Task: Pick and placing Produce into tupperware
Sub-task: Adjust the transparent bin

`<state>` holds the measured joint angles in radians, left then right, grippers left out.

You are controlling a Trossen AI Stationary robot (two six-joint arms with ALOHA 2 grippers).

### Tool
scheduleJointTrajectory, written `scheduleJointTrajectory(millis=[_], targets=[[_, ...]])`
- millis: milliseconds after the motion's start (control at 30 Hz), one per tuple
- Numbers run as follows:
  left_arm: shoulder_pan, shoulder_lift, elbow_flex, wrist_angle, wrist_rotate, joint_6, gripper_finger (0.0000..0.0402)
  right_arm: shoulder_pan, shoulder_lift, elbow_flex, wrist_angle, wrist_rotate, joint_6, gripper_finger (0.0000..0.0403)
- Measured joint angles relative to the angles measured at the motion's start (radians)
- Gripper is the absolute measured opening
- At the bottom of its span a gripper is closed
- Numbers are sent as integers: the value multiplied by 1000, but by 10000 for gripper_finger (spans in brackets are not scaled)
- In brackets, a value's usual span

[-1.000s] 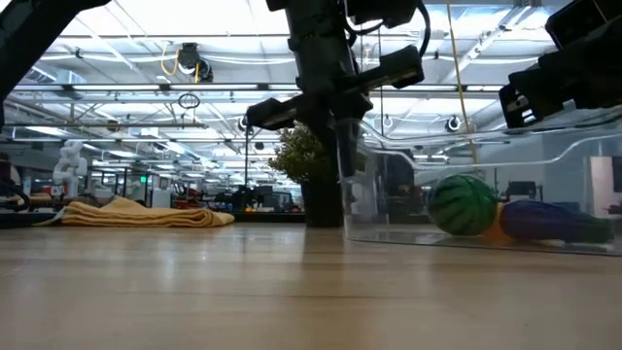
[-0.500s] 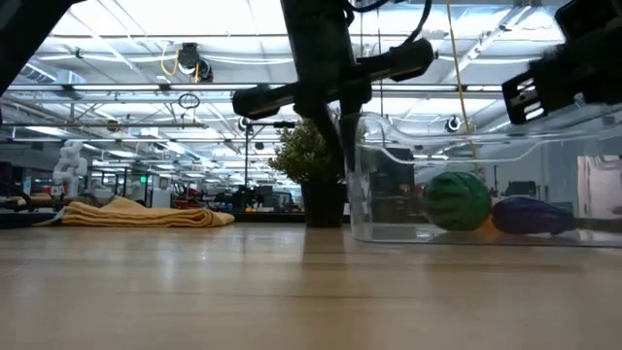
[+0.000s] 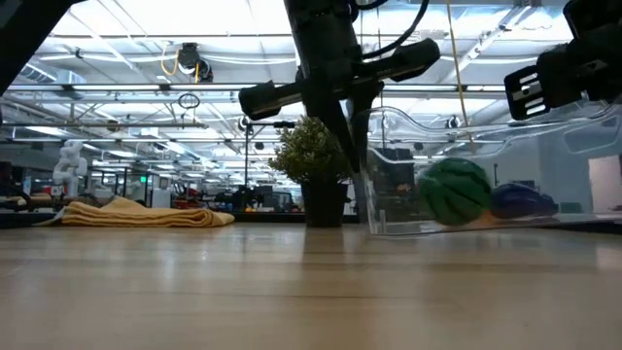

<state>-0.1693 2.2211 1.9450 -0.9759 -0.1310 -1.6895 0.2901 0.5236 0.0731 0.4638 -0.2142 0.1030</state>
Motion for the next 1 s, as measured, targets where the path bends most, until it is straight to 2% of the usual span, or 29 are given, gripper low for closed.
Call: scheduleJointTrajectory(millis=[667,1000], targets=[[-21,-52,2,-213,-12,30,0,0,2,0,21,-1,36,125],[-61,-61,2,-257,-21,2,0,0,3,0,17,-1,67,125]])
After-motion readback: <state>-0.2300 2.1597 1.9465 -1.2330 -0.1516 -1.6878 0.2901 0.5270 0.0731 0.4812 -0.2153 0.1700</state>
